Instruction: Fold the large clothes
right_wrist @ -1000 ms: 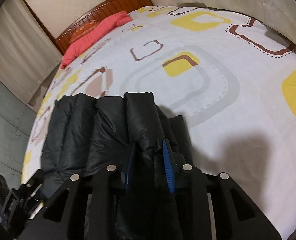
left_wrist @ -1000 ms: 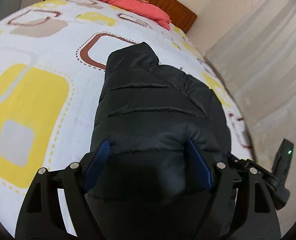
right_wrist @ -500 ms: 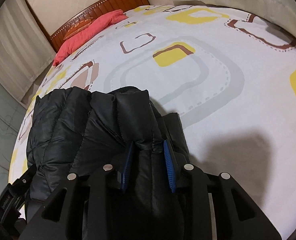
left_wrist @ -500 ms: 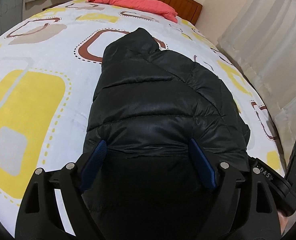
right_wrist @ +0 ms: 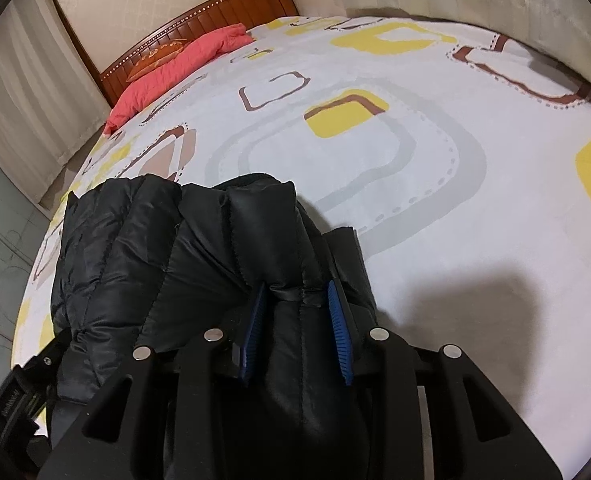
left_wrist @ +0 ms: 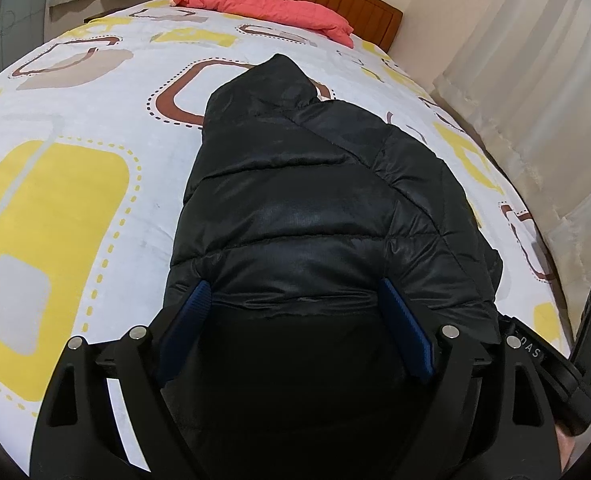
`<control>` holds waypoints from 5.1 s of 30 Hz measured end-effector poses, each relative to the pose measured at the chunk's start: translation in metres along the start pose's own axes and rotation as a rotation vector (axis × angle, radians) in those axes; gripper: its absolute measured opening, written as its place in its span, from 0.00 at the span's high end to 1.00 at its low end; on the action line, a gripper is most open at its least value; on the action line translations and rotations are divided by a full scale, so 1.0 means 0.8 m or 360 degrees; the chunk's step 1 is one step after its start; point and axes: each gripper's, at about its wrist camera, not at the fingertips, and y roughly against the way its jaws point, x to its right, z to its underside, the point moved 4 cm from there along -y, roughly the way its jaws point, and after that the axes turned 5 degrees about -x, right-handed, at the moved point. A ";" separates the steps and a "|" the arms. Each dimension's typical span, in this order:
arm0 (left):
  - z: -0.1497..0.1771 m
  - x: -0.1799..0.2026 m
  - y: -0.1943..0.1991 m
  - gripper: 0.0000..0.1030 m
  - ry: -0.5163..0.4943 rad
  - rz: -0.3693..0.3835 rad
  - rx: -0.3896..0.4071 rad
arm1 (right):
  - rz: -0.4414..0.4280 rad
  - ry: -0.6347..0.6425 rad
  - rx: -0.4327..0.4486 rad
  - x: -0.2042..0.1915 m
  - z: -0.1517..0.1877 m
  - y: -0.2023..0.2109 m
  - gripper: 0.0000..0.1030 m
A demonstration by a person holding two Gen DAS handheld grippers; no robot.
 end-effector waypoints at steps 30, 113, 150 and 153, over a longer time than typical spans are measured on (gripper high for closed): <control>0.019 -0.081 -0.025 0.02 0.0737 0.0733 -0.0264 | -0.0599 -0.0340 -0.0236 0.041 0.003 -0.015 0.14; 0.019 -0.236 0.076 0.09 0.0780 0.0622 -0.0117 | -0.1081 -0.0300 -0.0528 -0.103 0.013 -0.058 0.26; 0.072 -0.193 0.139 0.24 0.0392 0.0130 0.0037 | -0.1045 -0.0407 -0.0477 -0.059 0.095 0.008 0.45; 0.082 -0.192 0.145 0.24 0.0372 0.0091 0.0038 | -0.1042 -0.0417 -0.0469 -0.054 0.105 0.016 0.45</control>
